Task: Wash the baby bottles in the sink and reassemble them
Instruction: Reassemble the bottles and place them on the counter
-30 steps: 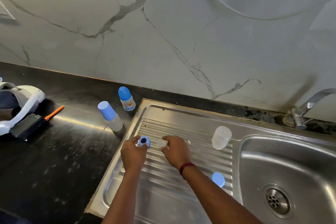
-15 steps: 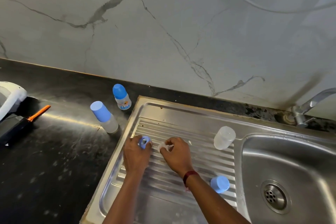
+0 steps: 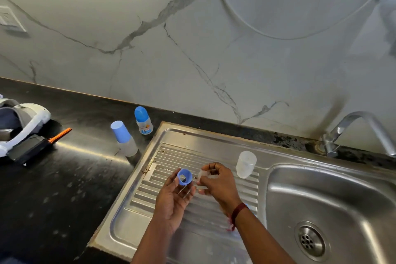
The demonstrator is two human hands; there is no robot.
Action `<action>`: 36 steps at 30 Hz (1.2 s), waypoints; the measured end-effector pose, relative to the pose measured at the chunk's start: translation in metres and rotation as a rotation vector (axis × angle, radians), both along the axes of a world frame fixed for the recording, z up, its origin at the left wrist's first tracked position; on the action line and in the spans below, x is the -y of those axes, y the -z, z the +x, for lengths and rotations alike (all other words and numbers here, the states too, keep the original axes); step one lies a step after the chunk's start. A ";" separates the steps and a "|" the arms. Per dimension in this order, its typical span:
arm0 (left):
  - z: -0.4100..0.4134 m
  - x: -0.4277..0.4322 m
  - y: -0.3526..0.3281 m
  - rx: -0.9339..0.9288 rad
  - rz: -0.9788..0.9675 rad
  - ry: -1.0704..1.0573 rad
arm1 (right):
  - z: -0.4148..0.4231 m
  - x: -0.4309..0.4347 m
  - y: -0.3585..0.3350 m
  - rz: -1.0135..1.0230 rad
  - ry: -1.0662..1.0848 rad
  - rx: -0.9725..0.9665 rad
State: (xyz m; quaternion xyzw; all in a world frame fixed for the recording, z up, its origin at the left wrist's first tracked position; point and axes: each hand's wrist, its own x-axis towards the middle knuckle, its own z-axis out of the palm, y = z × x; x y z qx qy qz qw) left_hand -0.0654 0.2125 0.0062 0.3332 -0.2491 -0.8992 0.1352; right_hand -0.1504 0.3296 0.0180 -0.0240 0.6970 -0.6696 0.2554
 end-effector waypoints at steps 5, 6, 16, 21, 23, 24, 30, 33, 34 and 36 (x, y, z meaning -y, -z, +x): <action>-0.001 -0.019 -0.001 0.041 0.021 0.002 | -0.007 -0.013 -0.011 0.205 -0.100 -0.267; -0.002 -0.021 -0.001 0.047 0.021 0.003 | -0.009 -0.015 -0.013 0.235 -0.132 -0.307; -0.013 -0.034 -0.004 0.021 -0.043 0.101 | -0.018 -0.025 -0.013 0.416 -0.233 -0.541; -0.016 -0.034 -0.007 0.001 -0.068 0.133 | -0.020 -0.024 -0.009 0.366 -0.258 -0.515; -0.017 -0.033 -0.006 0.010 -0.063 0.133 | -0.021 -0.022 -0.006 0.363 -0.250 -0.499; -0.017 -0.032 -0.005 0.013 -0.059 0.134 | -0.022 -0.021 -0.004 0.374 -0.243 -0.498; -0.016 -0.028 0.000 0.051 -0.076 0.138 | -0.028 -0.020 -0.002 0.451 -0.304 -0.482; -0.016 -0.029 0.002 0.059 -0.076 0.138 | -0.029 -0.019 -0.004 0.454 -0.341 -0.471; -0.016 -0.030 0.002 0.062 -0.073 0.138 | -0.029 -0.019 -0.004 0.457 -0.343 -0.478; -0.017 -0.030 0.003 0.066 -0.063 0.141 | -0.028 -0.018 -0.004 0.453 -0.325 -0.502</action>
